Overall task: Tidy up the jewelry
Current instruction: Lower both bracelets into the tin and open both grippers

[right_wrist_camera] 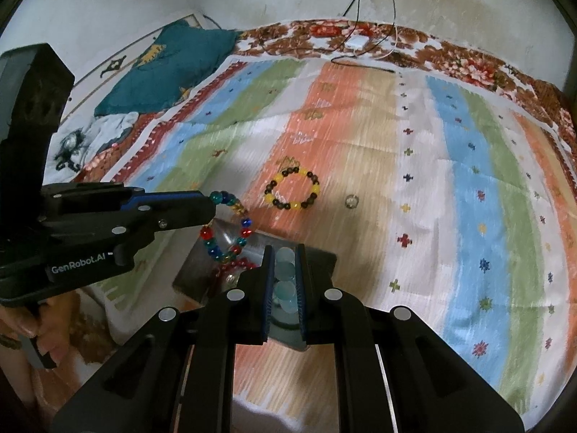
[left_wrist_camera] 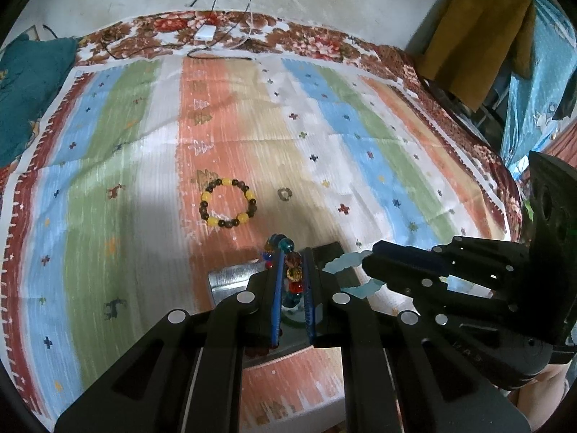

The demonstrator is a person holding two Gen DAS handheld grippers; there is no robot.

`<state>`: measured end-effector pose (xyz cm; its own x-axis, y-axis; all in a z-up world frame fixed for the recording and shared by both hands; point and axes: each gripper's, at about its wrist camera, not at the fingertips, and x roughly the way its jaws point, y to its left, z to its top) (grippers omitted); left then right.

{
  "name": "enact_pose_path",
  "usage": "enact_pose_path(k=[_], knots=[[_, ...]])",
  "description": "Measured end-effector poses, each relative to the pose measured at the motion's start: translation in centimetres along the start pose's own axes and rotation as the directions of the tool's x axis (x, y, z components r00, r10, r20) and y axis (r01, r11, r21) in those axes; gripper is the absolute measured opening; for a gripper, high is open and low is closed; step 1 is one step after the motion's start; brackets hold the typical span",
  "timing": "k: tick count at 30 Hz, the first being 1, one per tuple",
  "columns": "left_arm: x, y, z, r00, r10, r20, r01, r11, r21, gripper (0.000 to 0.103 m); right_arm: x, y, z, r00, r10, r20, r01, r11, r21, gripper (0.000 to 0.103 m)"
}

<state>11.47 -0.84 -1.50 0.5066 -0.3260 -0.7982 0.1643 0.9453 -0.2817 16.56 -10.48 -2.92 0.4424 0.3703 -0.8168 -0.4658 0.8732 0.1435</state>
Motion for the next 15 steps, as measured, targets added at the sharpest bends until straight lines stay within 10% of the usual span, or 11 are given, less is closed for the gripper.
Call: enact_pose_path(k=[5, 15], knots=[[0.3, 0.8, 0.0, 0.999, 0.037, -0.014, -0.037, 0.999, -0.031, 0.019, 0.2, -0.4, -0.1, 1.0, -0.017, -0.011, 0.018, 1.0, 0.009, 0.039], [0.8, 2.7, 0.8, 0.995, 0.1, -0.016, -0.101, 0.993, -0.068, 0.044, 1.0, -2.8, 0.6, 0.998, -0.064, -0.02, 0.065, 0.995, 0.081, 0.053]])
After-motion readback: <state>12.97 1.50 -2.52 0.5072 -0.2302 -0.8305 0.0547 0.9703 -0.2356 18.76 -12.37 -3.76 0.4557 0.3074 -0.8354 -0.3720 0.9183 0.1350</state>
